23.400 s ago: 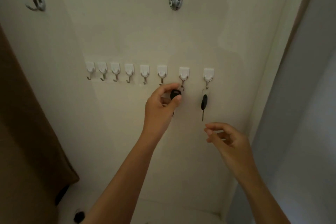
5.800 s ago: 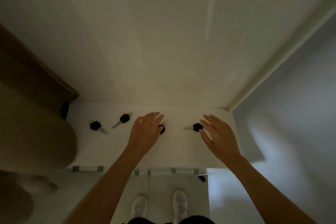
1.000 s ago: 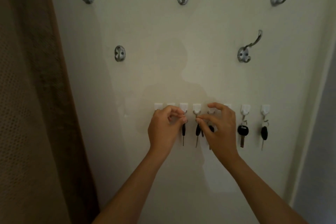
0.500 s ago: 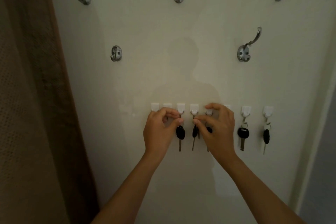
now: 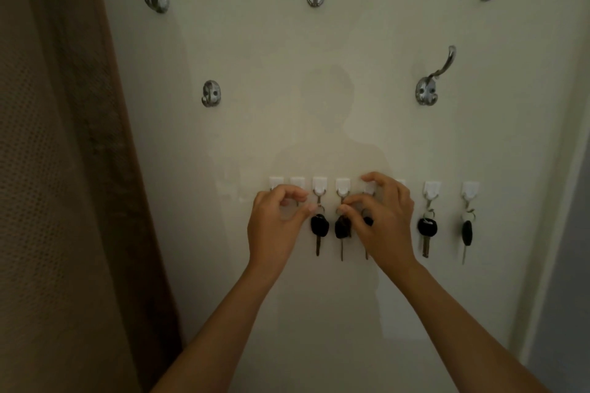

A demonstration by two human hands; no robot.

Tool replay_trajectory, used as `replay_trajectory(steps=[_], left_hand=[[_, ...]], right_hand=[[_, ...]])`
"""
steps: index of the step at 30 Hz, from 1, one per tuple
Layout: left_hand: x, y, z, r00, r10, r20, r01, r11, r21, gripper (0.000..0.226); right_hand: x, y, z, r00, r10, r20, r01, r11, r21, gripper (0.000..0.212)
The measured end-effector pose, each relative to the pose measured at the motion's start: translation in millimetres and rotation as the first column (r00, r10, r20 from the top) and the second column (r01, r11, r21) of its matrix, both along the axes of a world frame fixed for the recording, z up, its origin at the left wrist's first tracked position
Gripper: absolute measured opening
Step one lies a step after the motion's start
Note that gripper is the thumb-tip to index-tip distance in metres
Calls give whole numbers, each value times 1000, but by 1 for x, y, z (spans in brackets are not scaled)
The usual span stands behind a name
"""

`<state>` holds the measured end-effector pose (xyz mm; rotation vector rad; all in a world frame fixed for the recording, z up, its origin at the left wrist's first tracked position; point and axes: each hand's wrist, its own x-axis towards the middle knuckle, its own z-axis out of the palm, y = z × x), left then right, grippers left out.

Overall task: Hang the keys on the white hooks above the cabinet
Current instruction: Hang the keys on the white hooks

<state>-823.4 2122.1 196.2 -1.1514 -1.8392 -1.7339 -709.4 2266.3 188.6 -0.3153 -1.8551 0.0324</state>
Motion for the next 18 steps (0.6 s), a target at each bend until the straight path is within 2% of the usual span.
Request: replay_trajectory(steps=[5, 9, 14, 18], left_hand=[[1, -3, -3, 1000, -14, -25, 14, 1000, -10, 21], [4, -13, -13, 994, -1, -111, -5, 998, -55, 21], [5, -34, -44, 904, 115, -411, -159, 985, -73, 22], [-1, -51, -85, 818, 157, -553, -266, 956, -122, 23]], right_hand=[[5, -3, -7, 1000, -24, 15, 24, 999, 36, 21], [13, -12, -19, 999, -39, 10, 38, 993, 115, 19], [21, -32, -52, 999, -21, 39, 13, 976, 216, 19], [24, -49, -91, 993, 22, 114, -45, 978, 204, 23]])
